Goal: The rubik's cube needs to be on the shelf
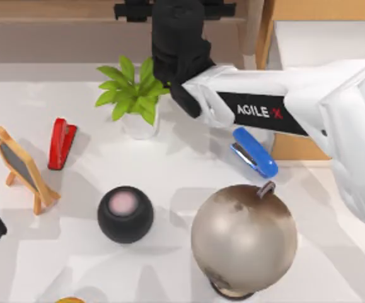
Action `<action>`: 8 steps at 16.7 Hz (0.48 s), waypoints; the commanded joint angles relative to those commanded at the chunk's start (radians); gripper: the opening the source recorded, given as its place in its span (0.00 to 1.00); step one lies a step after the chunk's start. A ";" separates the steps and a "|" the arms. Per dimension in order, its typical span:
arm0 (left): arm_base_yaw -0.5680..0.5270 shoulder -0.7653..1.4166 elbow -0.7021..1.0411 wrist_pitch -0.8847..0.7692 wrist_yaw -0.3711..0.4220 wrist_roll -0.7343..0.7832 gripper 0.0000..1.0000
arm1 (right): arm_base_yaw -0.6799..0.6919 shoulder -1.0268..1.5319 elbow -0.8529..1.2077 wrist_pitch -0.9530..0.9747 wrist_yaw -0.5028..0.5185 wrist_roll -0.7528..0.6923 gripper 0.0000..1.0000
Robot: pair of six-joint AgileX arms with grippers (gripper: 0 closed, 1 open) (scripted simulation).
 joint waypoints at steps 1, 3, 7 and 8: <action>0.000 0.000 0.000 0.000 0.000 0.000 1.00 | 0.000 0.000 0.000 0.000 0.000 0.000 0.23; 0.000 0.000 0.000 0.000 0.000 0.000 1.00 | 0.000 0.000 0.000 0.000 0.000 0.000 0.38; 0.000 0.000 0.000 0.000 0.000 0.000 1.00 | 0.000 0.000 0.000 0.000 0.000 0.000 0.68; 0.000 0.000 0.000 0.000 0.000 0.000 1.00 | 0.000 0.000 0.000 0.000 0.000 0.000 0.75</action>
